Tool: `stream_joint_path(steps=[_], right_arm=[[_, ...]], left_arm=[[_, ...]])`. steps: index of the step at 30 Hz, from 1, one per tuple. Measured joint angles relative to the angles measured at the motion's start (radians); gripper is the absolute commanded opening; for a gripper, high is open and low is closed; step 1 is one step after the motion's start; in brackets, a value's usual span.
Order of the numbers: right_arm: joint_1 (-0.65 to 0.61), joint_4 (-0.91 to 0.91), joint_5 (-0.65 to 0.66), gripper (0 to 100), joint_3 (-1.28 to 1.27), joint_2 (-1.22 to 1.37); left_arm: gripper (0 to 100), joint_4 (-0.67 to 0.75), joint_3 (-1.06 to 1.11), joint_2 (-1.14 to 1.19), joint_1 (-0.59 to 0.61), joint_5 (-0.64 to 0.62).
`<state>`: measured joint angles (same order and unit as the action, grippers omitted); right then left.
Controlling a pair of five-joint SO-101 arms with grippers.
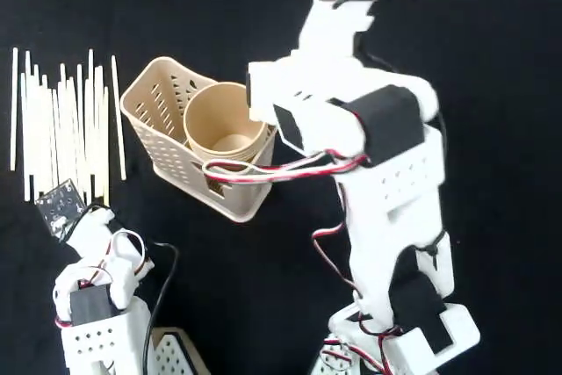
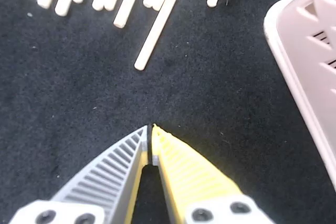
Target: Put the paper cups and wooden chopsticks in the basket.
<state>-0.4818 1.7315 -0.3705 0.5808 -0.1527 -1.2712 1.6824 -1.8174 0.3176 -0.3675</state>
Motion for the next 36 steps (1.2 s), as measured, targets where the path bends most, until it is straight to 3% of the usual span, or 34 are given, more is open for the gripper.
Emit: stream_joint_path(steps=[11, 25, 31, 36], right_arm=[[-0.006, 0.002, 0.021, 15.7, -0.238, -0.005], [-0.083, 0.002, -0.002, 15.9, -0.259, -0.031], [-0.071, 0.002, -0.058, 31.2, -0.259, 0.038], [-0.051, 0.002, -0.058, 32.2, -0.261, 0.048]], left_arm=[[3, 0.0, 0.0, 0.0, 0.0, 0.0], [3, 0.0, 0.0, 0.0, 0.0, 0.0], [3, 0.0, 0.0, 0.0, 0.0, 0.0], [3, 0.0, 0.0, 0.0, 0.0, 0.0]])
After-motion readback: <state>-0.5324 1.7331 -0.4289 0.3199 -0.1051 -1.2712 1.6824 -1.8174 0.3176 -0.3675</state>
